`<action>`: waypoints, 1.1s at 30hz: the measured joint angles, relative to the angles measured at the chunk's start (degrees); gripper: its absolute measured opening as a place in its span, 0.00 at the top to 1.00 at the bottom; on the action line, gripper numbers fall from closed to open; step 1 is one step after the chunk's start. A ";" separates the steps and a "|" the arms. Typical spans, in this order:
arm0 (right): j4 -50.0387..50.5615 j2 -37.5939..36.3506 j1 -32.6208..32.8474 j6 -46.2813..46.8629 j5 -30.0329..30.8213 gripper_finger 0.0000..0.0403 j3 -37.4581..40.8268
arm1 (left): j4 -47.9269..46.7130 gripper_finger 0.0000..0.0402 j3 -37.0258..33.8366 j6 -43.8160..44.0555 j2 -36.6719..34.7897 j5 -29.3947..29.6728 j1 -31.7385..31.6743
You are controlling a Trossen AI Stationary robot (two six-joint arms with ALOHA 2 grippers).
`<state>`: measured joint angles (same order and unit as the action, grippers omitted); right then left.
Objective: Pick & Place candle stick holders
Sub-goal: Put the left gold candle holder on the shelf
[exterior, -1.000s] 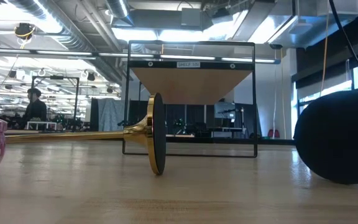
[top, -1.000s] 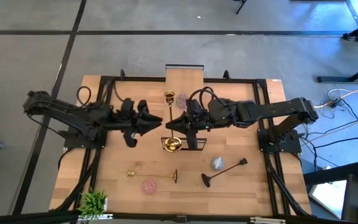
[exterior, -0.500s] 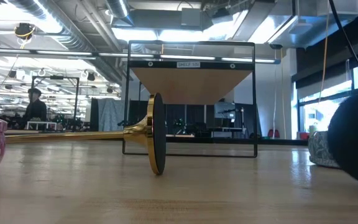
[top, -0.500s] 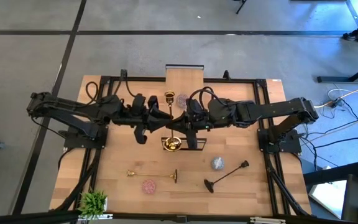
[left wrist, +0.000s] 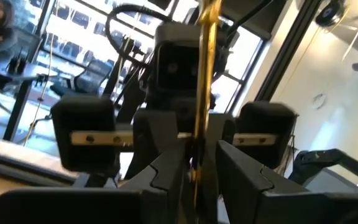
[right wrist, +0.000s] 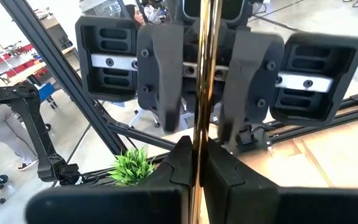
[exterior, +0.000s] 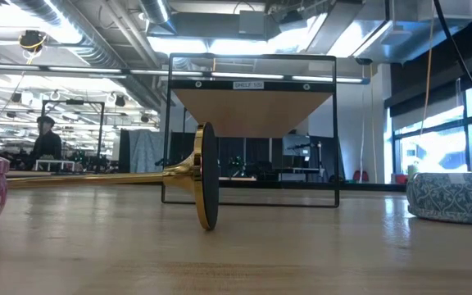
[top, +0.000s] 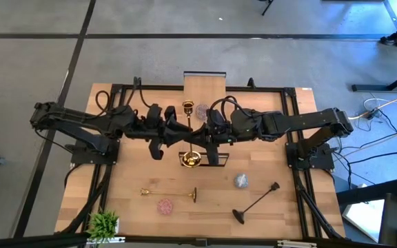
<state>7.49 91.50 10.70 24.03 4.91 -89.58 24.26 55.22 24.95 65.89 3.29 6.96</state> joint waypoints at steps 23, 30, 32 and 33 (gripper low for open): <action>0.66 0.00 0.00 -0.02 0.18 0.96 -0.07 | 4.52 0.85 1.02 -0.26 3.69 -1.60 -0.04; 1.12 0.02 0.02 -0.02 0.26 0.96 -0.11 | 3.82 0.90 1.11 -0.65 3.37 -1.70 -0.11; 1.20 0.01 0.02 -0.02 0.26 0.96 -0.11 | 3.64 0.91 1.11 -0.65 3.37 -1.73 -0.11; 1.27 0.02 0.02 -0.02 0.26 0.96 -0.11 | 3.42 0.92 1.11 -0.65 3.37 -1.73 -0.11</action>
<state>8.75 91.53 10.72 24.01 5.17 -89.69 27.68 56.34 24.29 69.25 1.56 6.85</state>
